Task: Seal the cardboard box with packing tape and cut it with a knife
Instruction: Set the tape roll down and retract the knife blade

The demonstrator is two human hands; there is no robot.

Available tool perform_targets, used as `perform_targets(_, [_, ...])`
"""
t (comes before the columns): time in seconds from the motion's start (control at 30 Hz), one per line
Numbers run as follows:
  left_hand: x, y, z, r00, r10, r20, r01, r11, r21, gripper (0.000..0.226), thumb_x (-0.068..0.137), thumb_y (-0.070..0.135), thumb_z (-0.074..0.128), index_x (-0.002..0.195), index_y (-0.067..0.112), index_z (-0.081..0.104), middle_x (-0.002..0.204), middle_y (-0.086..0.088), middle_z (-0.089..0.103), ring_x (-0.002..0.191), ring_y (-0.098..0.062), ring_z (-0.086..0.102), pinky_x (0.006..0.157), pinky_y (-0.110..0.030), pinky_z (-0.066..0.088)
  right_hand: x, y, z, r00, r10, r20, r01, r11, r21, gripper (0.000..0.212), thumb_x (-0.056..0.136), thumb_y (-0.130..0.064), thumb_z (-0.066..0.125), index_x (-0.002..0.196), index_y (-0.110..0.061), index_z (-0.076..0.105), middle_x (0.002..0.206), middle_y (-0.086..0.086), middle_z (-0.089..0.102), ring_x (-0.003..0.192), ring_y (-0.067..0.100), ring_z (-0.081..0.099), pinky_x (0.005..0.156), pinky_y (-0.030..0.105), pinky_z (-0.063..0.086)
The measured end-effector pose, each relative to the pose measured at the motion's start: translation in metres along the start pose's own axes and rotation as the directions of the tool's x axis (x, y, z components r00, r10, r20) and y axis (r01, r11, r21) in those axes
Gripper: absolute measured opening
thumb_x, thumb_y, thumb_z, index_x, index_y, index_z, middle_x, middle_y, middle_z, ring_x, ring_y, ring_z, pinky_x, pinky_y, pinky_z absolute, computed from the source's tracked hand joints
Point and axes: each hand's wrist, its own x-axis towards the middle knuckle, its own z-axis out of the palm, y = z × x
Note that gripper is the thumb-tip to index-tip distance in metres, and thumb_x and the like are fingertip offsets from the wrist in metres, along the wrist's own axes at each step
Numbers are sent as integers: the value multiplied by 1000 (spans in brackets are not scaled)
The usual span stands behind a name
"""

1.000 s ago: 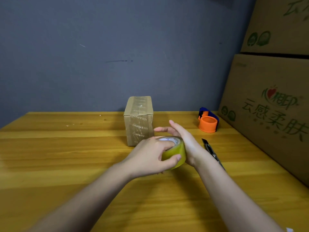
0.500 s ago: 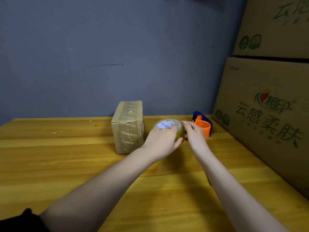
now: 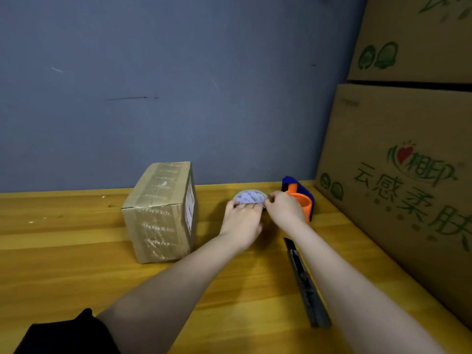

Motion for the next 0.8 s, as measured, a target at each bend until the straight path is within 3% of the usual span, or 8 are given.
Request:
perform_targets(0.17, [12,-3,13,998,-19,52,20,1000,-22,32,90,23,49,120,11,50,124,-7,62,121,-26,51,107,-38,22,14,0,10,999,37,28,-36,998,-58,34,96,-25,45,124,-6,50,127,18,59,117,39,55,91,40,45])
perform_targets(0.6, [17,5,24,995,-87,48,92,990,-104,29,92,20,44,119,14,53,126,-4,60,126,-24,43,113,-43,14,22,3,11,989,105,108,-95,991,-97,29,96,-9,38,116,-2,57,122,19,61,111,37,58,88,40,48])
perform_targets(0.8, [14,11,17,980,-98,171,120,986,-119,50,95,36,39,139,12,35,145,-9,39,141,-24,23,120,-48,2,10,3,-1,986,65,152,-47,992,-119,26,93,-2,38,113,-1,55,109,17,68,100,34,65,76,36,49])
